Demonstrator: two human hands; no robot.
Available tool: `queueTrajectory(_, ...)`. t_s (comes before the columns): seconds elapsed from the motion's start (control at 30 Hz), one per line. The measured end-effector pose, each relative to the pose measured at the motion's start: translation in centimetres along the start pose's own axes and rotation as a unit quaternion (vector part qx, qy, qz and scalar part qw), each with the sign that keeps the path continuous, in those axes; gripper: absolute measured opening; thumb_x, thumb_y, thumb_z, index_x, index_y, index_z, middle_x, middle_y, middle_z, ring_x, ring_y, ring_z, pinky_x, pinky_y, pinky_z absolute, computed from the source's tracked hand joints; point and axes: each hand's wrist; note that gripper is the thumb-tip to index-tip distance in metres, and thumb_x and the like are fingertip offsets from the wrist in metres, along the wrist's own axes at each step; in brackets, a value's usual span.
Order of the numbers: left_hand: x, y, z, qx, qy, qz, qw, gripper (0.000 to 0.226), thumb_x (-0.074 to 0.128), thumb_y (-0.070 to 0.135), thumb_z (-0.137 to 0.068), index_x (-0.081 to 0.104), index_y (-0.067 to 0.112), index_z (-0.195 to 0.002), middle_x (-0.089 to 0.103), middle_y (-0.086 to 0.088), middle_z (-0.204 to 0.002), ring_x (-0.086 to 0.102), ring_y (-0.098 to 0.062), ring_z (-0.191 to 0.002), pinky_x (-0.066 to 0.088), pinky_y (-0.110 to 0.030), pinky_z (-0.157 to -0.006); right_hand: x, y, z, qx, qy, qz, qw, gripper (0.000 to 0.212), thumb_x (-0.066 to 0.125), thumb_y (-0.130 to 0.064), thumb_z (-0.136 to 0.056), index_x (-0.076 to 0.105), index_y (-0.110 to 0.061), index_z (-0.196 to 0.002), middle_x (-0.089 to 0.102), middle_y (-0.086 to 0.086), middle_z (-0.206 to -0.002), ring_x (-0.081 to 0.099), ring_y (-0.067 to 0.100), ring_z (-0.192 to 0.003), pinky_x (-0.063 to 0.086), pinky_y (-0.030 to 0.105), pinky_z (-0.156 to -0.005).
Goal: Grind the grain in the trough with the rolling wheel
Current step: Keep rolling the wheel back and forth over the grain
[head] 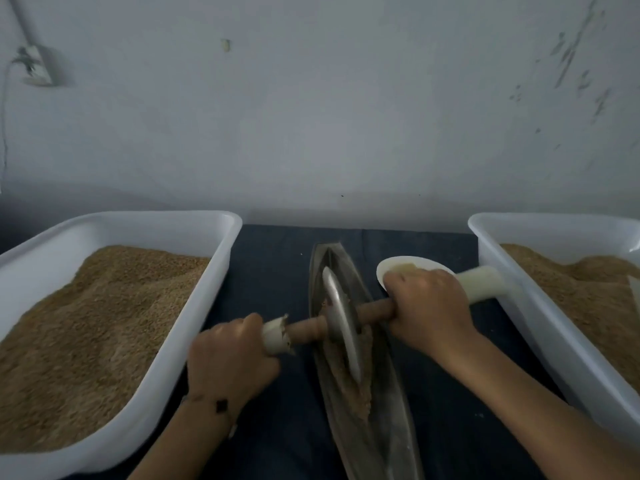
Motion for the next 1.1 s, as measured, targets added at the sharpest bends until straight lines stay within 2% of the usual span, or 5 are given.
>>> queueTrajectory(0.17,0.8,-0.1,-7.5,-0.055,-0.102,-0.083,0.99,0.027,0.051,0.055,-0.08,0.056,0.028,-0.075,0.047,0.011,-0.061,0.037,-0.006,-0.051,0.022,-0.023,-0.045,3.1,3.0,-5.7,0.074,-0.244,-0.046,0.966,0.009,0.055,-0.039,-0.075,0.057,-0.03,-0.075,0.059,-0.007,-0.074,0.055,0.014,-0.068,0.035,0.031,-0.057)
queueTrajectory(0.57,-3.6,2.0,4.9,0.024,0.076,-0.02,0.997,0.028,0.068,0.014,-0.044,0.042,0.017,-0.054,0.042,0.001,-0.047,0.042,-0.023,-0.042,0.024,-0.026,-0.053,-3.8,-1.8,6.9,0.044,0.071,-0.007,0.996,0.024,0.064,-0.011,-0.047,0.046,-0.018,-0.061,0.046,-0.001,-0.051,0.043,0.021,-0.047,0.024,0.027,-0.054)
queueTrajectory(0.83,-0.7,0.8,0.4,-0.002,0.02,0.026,0.999,0.037,0.084,0.015,-0.041,0.048,0.016,-0.046,0.045,0.003,-0.04,0.041,-0.018,-0.034,0.014,-0.015,-0.047,0.1,0.1,0.9,0.039,-0.087,0.022,0.995,0.035,0.066,-0.03,-0.064,0.032,-0.025,-0.06,0.048,-0.005,-0.058,0.039,0.02,-0.052,0.025,0.028,-0.053)
queueTrajectory(1.0,0.8,1.0,-4.4,-0.058,0.024,-0.031,0.998,0.026,0.073,0.03,-0.066,0.051,0.018,-0.06,0.054,0.001,-0.057,0.045,-0.019,-0.053,0.028,-0.027,-0.058,2.1,2.1,-4.2,0.083,-0.186,-0.037,0.978,0.023,0.056,-0.038,-0.075,0.039,-0.028,-0.063,0.042,-0.011,-0.063,0.035,0.008,-0.055,0.018,0.026,-0.048)
queueTrajectory(1.1,-0.9,2.3,-4.1,-0.024,0.009,-0.04,0.999,0.029,0.08,0.016,-0.052,0.052,0.012,-0.054,0.052,-0.005,-0.05,0.048,-0.023,-0.048,0.031,-0.029,-0.056,1.7,1.4,-1.7,0.133,-0.178,-0.041,0.974,0.017,0.056,-0.029,-0.074,0.041,-0.024,-0.067,0.05,-0.008,-0.07,0.049,0.019,-0.066,0.029,0.028,-0.054)
Point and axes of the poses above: each hand's wrist, its own z-axis away from the middle knuckle, its own x-axis out of the palm, y = z × x
